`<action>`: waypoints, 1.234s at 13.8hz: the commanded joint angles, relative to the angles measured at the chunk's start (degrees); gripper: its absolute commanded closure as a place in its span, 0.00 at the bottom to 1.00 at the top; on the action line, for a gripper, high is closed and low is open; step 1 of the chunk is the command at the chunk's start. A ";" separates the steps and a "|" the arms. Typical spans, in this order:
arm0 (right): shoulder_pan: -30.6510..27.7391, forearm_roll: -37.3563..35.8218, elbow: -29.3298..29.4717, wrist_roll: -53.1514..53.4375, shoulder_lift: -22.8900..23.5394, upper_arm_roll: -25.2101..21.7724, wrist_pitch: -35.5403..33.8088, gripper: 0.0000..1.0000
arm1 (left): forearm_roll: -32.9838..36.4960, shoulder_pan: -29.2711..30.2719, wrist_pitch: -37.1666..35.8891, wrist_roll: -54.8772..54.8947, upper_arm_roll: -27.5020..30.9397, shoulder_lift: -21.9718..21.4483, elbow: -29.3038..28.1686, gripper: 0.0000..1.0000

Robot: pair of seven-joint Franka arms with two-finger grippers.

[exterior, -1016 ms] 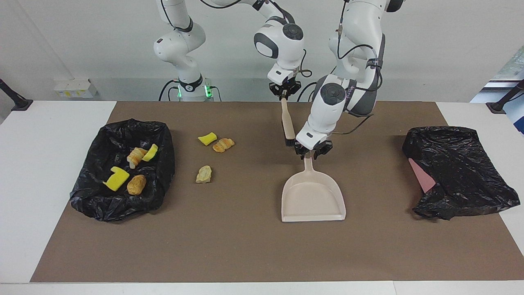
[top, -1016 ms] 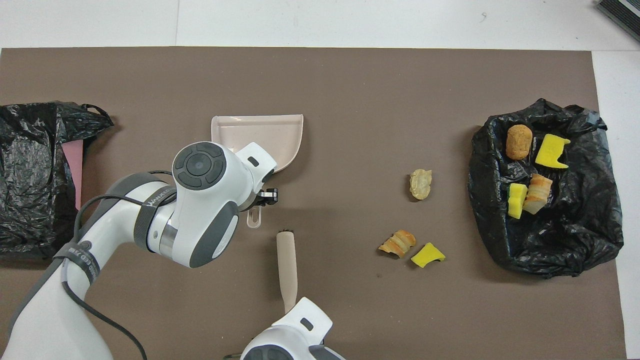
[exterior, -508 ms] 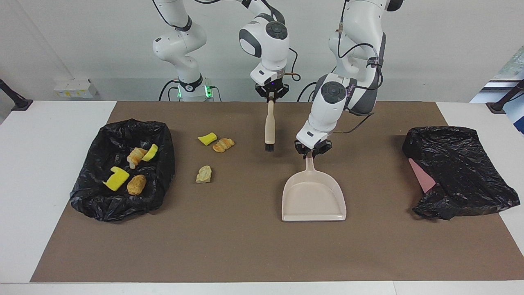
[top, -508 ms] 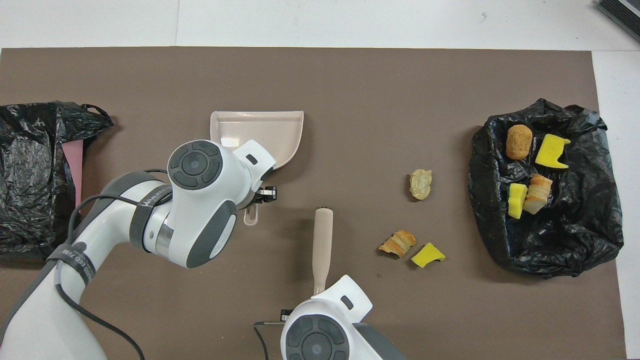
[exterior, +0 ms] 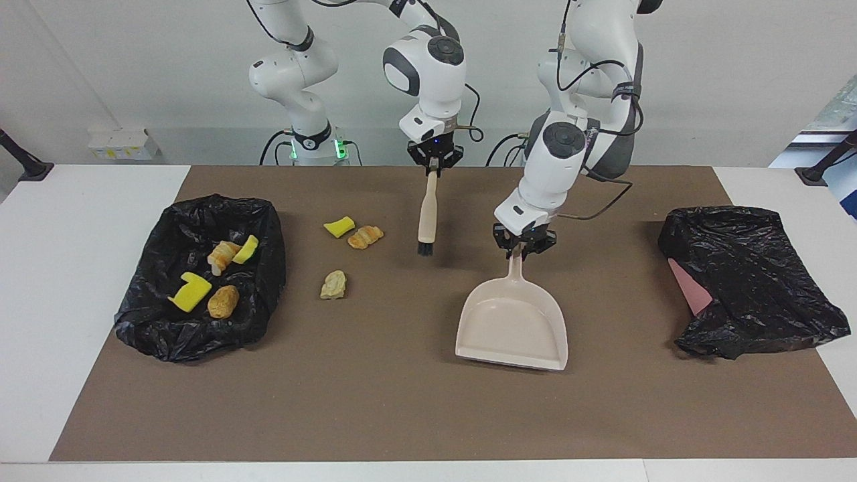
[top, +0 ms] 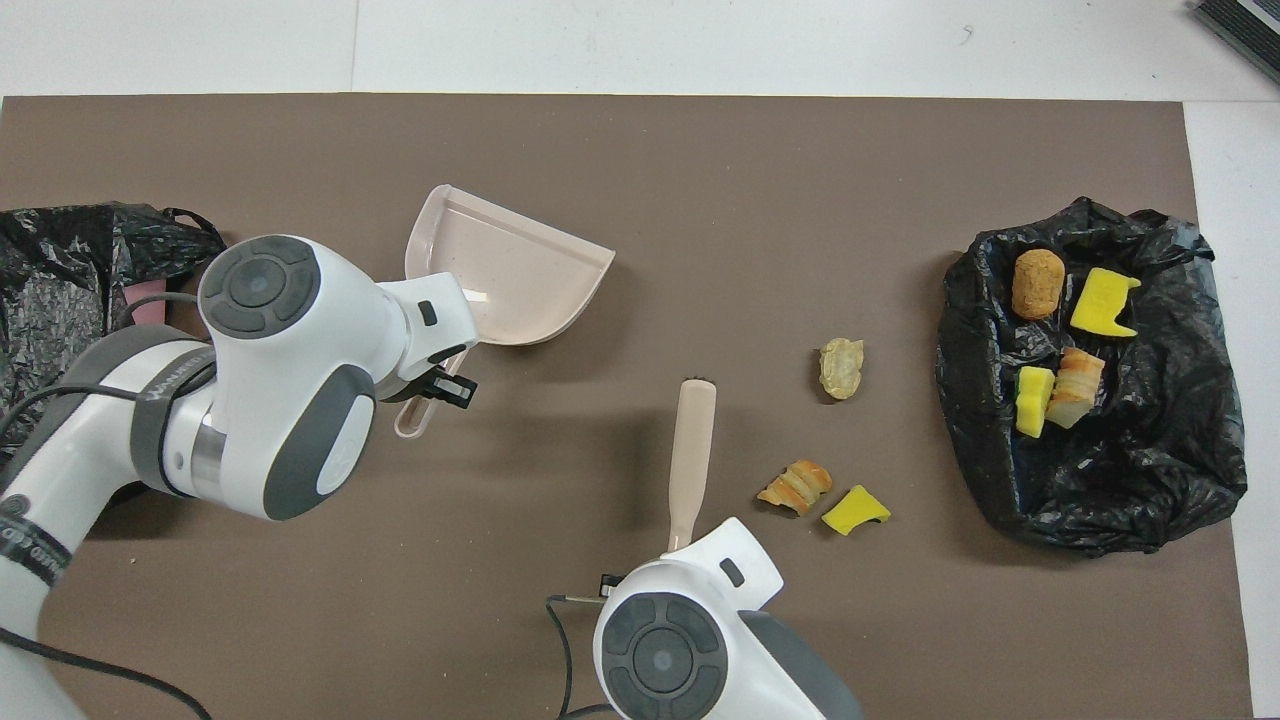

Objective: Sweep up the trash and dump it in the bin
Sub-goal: 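Place the dustpan beside the remaining debris with the left gripper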

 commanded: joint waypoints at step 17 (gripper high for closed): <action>-9.97 4.66 -4.74 19.11 -3.93 0.66 -21.62 1.00 | 8.48 -12.34 -5.95 29.30 -0.72 -12.18 -14.36 1.00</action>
